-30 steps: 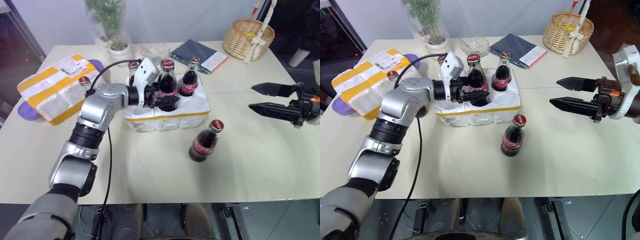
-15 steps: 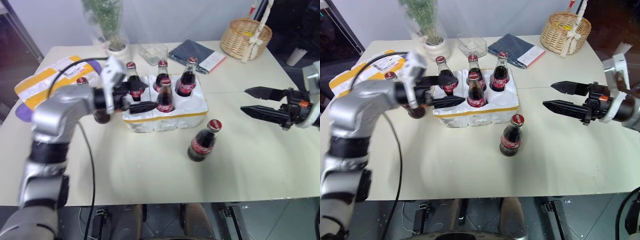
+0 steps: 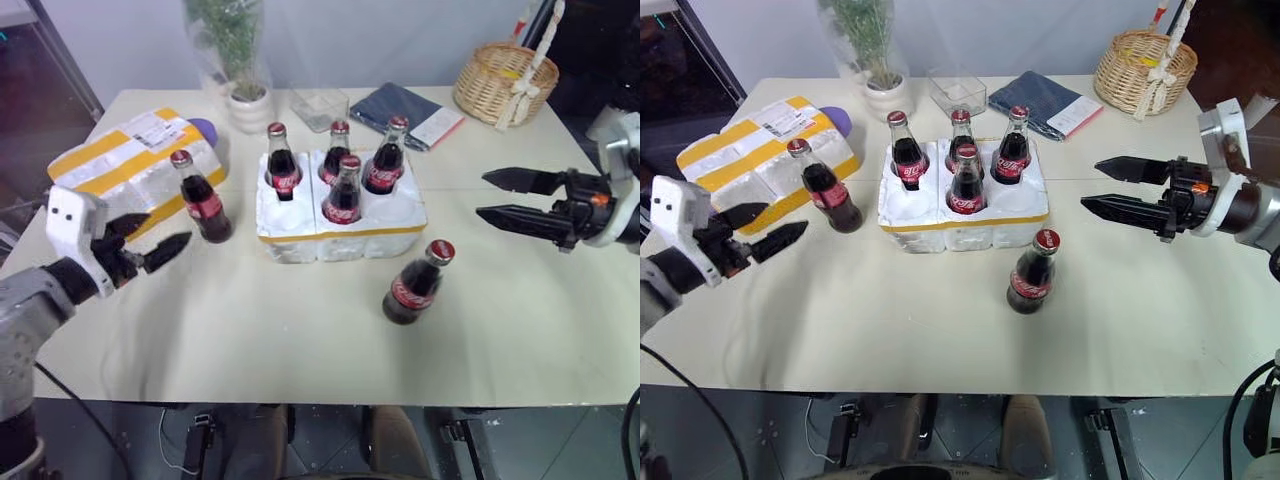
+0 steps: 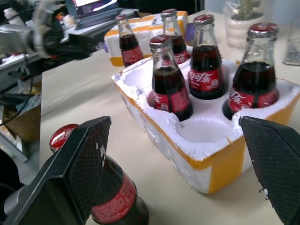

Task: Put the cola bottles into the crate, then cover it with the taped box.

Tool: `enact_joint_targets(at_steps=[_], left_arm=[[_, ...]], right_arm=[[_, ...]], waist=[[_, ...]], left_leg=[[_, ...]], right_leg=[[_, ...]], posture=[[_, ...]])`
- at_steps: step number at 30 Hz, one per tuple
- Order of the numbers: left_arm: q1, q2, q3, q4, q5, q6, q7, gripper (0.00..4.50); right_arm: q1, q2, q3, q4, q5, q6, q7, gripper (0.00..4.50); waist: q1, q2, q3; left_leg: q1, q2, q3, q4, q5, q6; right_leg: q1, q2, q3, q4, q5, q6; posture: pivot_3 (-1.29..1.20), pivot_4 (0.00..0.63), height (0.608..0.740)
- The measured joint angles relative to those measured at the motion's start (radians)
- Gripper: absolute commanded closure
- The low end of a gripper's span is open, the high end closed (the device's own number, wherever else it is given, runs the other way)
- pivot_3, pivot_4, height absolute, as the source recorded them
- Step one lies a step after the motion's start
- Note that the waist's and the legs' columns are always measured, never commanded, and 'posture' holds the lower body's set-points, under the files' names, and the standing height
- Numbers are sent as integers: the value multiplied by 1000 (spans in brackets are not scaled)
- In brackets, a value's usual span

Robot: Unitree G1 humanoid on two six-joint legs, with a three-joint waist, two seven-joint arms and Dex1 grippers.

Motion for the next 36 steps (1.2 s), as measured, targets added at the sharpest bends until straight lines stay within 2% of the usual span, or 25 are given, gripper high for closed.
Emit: enact_joint_targets(at_steps=[6, 18, 20, 22, 23, 25, 28, 31, 34, 36], left_arm=[[-121, -53, -163, 183, 121, -150, 47, 62], [-349, -85, -321, 555, 238, -353, -12, 62], [-363, -87, -331, 597, 245, -375, -28, 612], [-367, -87, -331, 604, 241, -378, -54, 1462], [-367, -82, -330, 605, 241, -378, -63, 1723], [-367, -65, -325, 598, 224, -348, -84, 1689], [-366, -7, -292, 547, 127, -214, -158, 1689], [-384, 114, -270, 480, 10, -92, -286, 1689], [-486, 205, -251, 463, -62, -23, -385, 1689], [-567, 219, -255, 461, -79, -11, -425, 1689]], right_arm=[[-28, -6, 3, 4, 1, 10, 7, 0], [-13, -7, -6, -17, 6, 38, -3, 0], [-8, -7, -7, -25, 12, 41, -8, 0], [4, -7, -12, -28, 13, 41, -11, 0], [11, -7, -15, -28, 14, 41, -13, 0], [24, -7, -20, -31, 15, 41, -17, 0], [47, -7, -34, -52, 21, 41, -26, 0], [81, -7, -58, -74, 24, 42, -38, 0], [108, -6, -71, -94, 34, 46, -53, 0], [125, -6, -84, -109, 40, 46, -64, 0]], waist=[[1, 0, 0], [-6, 0, 0], [-9, 0, 0], [-16, 0, 0], [-18, 0, 0], [-19, 0, 0], [-24, -1, 1], [-25, -4, 2], [-19, -4, 2], [-14, -4, 2]], left_leg=[[0, 0, 0, 0, 0, 0], [0, 0, 0, 0, 0, 0], [0, 0, 0, -1, 0, 0], [0, 0, 0, -1, 0, 0], [0, 0, 0, -1, 0, 0], [-1, 0, 0, -1, 0, 0], [-2, 0, 0, -1, 0, 0], [-3, 0, -1, -1, 0, 0], [-3, 0, 0, -1, 0, 0], [-3, 0, -1, 0, 0, 0]], right_leg=[[-1, 0, 0, 0, 0, 0], [-1, 0, 0, 1, 0, 0], [-1, 0, 0, 1, 0, 0], [-1, 0, 0, 1, 0, 0], [-1, 0, 0, 1, 0, 0], [-2, 0, 0, 1, 0, 0], [-4, 0, 0, 2, 0, 0], [-5, 1, 0, 2, 0, 0], [-4, 0, -1, 2, 0, 0], [-3, 0, -1, 2, 0, 1]], posture=[[0, 150, 737], [0, 150, 737], [0, 150, 737], [0, 150, 737], [0, 150, 737], [0, 150, 737], [0, 150, 737], [0, 150, 737], [0, 150, 737], [0, 150, 737]])
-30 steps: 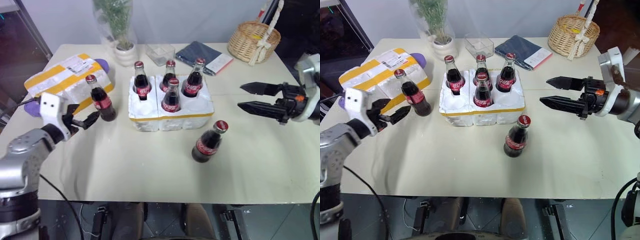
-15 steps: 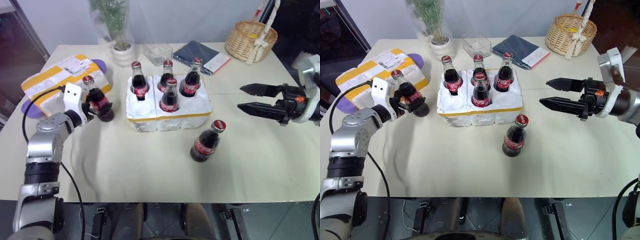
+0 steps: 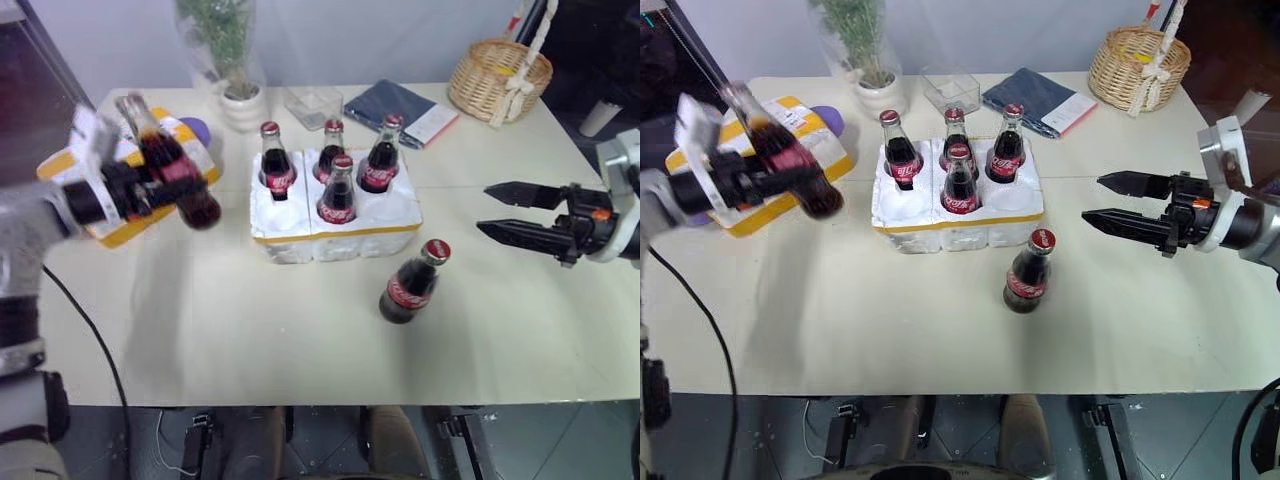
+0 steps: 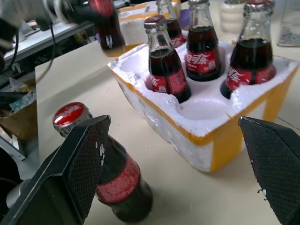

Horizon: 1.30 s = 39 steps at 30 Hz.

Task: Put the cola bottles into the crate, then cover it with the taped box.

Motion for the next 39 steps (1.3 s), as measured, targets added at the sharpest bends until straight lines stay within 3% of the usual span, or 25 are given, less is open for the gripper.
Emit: enact_joint_targets(at_steps=[2, 5, 11, 17, 19, 20, 27, 33, 39], left_arm=[[-63, -10, -25, 4, -5, 0, -25, 1689], [-141, -106, -104, 52, 15, -12, -33, 1689], [-162, -246, -292, 141, 147, -131, -48, 1689], [-161, -268, -346, 190, 239, -244, -85, 1689], [-157, -269, -356, 191, 266, -286, -93, 517], [-157, -269, -355, 192, 271, -291, -92, 284], [-53, -285, -348, 97, 268, -295, -101, 128], [35, -177, -213, -43, 136, -182, -139, 128], [199, 88, 28, -275, -168, 74, -303, 128]], right_arm=[[16, 0, -6, -14, 2, 0, -10, 0], [34, 5, -19, -16, 10, 4, -34, 0], [84, 7, -64, -38, 24, 17, -66, 0], [160, 24, -119, -107, 57, 33, -109, 0], [182, 41, -124, -132, 64, 37, -130, 0], [186, 43, -124, -136, 66, 38, -132, 0], [247, 104, -131, -189, 25, -16, -240, 0], [444, 107, -210, -248, -28, -79, -223, 0], [619, 155, -284, -356, 16, -70, -191, 0]], waist=[[-2, 0, 0], [-1, 0, 0], [-14, 0, 0], [-7, -1, 1], [-6, -1, 1], [-6, -1, 1], [-6, -1, 0], [-6, -1, 0], [-13, 0, 0]], left_leg=[[1, 0, 0, 0, 0, 0], [1, 0, 0, 0, 0, 0], [0, 1, 0, -1, 0, 0], [0, 0, 0, 0, 0, 0], [0, 0, 0, 0, 0, 0], [0, 0, 0, 0, 0, 0], [1, 0, 0, 0, 0, 0], [1, 0, 0, -1, 0, 0], [4, 1, 0, -1, 0, 0]], right_leg=[[1, 0, 0, -1, 0, 0], [1, 0, 0, 0, 0, 0], [-2, 1, 0, 0, 0, 0], [-1, 0, 0, 0, 0, 0], [-1, 0, 0, 0, 0, 0], [-1, 0, 0, 0, 0, 0], [0, 0, 0, 0, 0, 0], [0, 0, 0, 0, 0, 0], [3, 0, 1, 0, -1, -1]], posture=[[0, 150, 737], [0, 150, 737], [0, 150, 737], [0, 150, 737], [0, 150, 737], [0, 150, 737], [0, 150, 737], [0, 150, 737], [0, 150, 737]])
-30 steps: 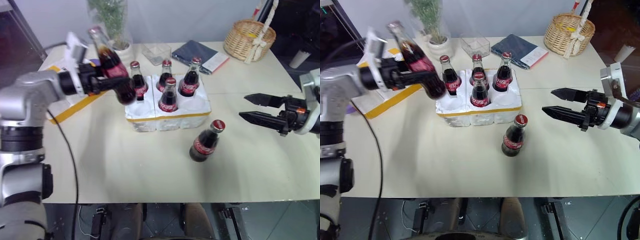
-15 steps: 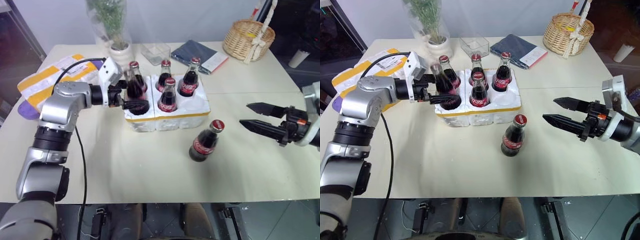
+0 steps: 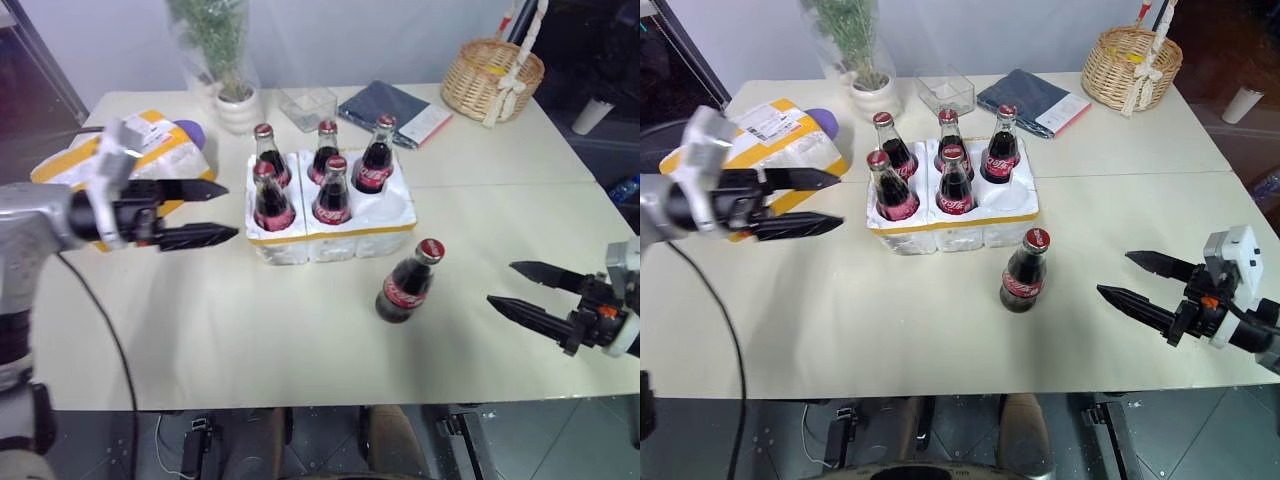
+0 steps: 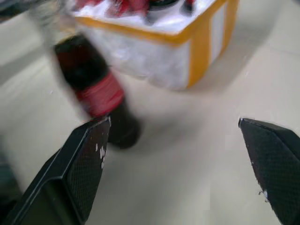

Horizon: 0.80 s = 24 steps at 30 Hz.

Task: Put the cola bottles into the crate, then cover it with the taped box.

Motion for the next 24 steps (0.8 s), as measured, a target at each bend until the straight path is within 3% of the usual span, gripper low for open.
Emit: enact_joint_targets(at_steps=[3, 6, 12, 24], left_arm=[[69, 44, 19, -119, -64, 31, -37, 128], [88, 27, -53, -154, -26, -17, -27, 128], [4, -111, -236, -104, 93, -136, 19, 128], [-61, -169, -307, -32, 159, -205, 6, 128]], right_arm=[[-10, 23, 29, -68, 26, 6, -38, 0], [-27, 44, 96, -100, 20, -6, -72, 0], [-61, 62, 265, -89, -80, -60, -108, 0], [-207, 122, 435, 12, -127, -107, -121, 0]], waist=[[14, 1, -1], [24, 1, -2], [31, 1, -1], [8, 1, -2]], left_leg=[[1, 0, 0, 2, 0, 0], [0, 0, 0, 2, 0, 0], [-2, 0, 0, 1, 0, 0], [-1, 0, 0, 0, 0, 0]], right_leg=[[2, 0, 0, -1, -2, -4], [3, 0, 0, -3, -2, -4], [2, 0, -1, -4, 0, -1], [1, 1, -1, -4, 0, 0]], posture=[[0, 150, 737], [0, 150, 737], [0, 150, 737], [0, 150, 737]])
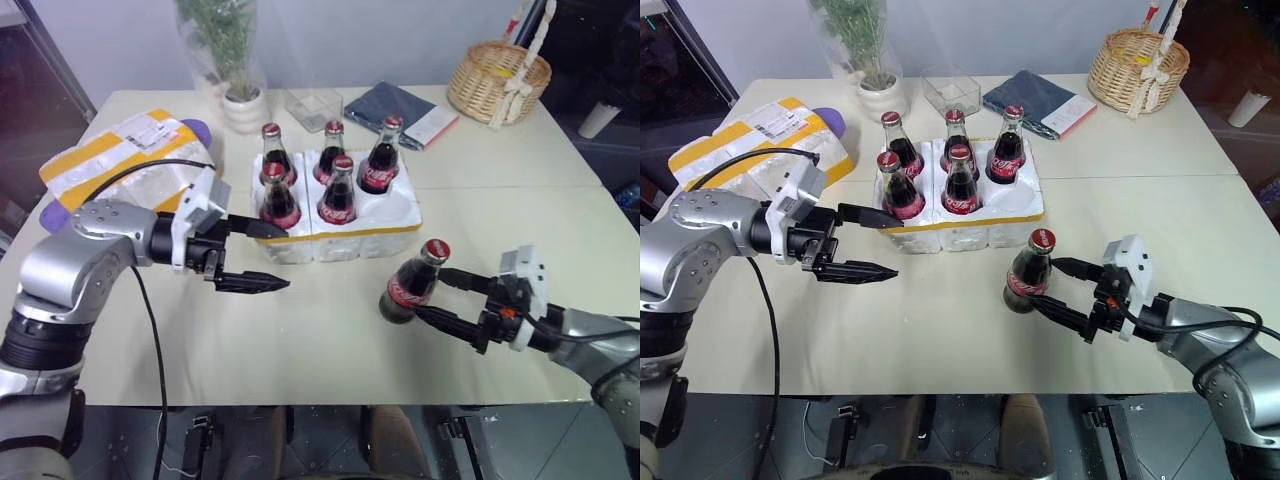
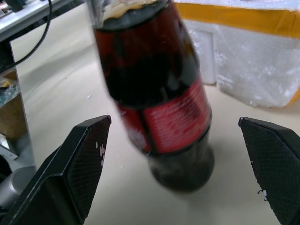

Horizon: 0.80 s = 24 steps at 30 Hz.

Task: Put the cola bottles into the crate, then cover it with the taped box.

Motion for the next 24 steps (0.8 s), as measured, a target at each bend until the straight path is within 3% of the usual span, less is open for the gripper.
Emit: enact_joint_targets(at_steps=[5, 8, 10, 17, 21, 24], left_arm=[[-6, -21, -25, 7, 11, -5, -4, 128], [-6, -27, -25, 7, 11, -5, -4, 0], [-6, -27, -25, 6, 11, -5, -5, 0], [-6, -29, -25, 6, 16, -12, -7, 0], [-5, -39, -25, 10, 19, -26, -5, 0], [-7, -48, -26, 16, 21, -31, 1, 0]], right_arm=[[-35, 18, 69, 29, -34, -11, -7, 0], [-33, 30, 79, 32, -35, -16, -7, 861], [-35, 44, 70, 31, -21, -15, -15, 1726], [-92, 27, -39, 13, 157, 73, -31, 1728], [-271, -15, -131, 47, 290, 127, -64, 1728], [-445, -9, -97, 156, 281, 139, -111, 1728]], waist=[[1, 0, 0], [0, 0, 0], [0, 0, 0], [-3, 0, 0], [-1, 1, 0], [-7, 1, 0]], left_leg=[[0, 0, 0, 0, 0, 0], [0, 0, 0, 0, 0, 0], [0, 0, 0, 0, 0, 0], [0, 0, 0, 0, 0, 0], [0, 0, 0, 0, 0, 0], [0, 0, 0, 0, 0, 0]], right_leg=[[0, 0, 0, 1, 0, 0], [0, 0, 0, 1, 0, 0], [0, 0, 0, 1, 0, 0], [-1, 0, 0, 2, 0, 0], [-2, 0, 0, 3, 0, 0], [-2, 0, 0, 3, 0, 0]], posture=[[0, 150, 737], [0, 150, 737], [0, 150, 737], [0, 150, 737], [0, 150, 737], [0, 150, 737]])
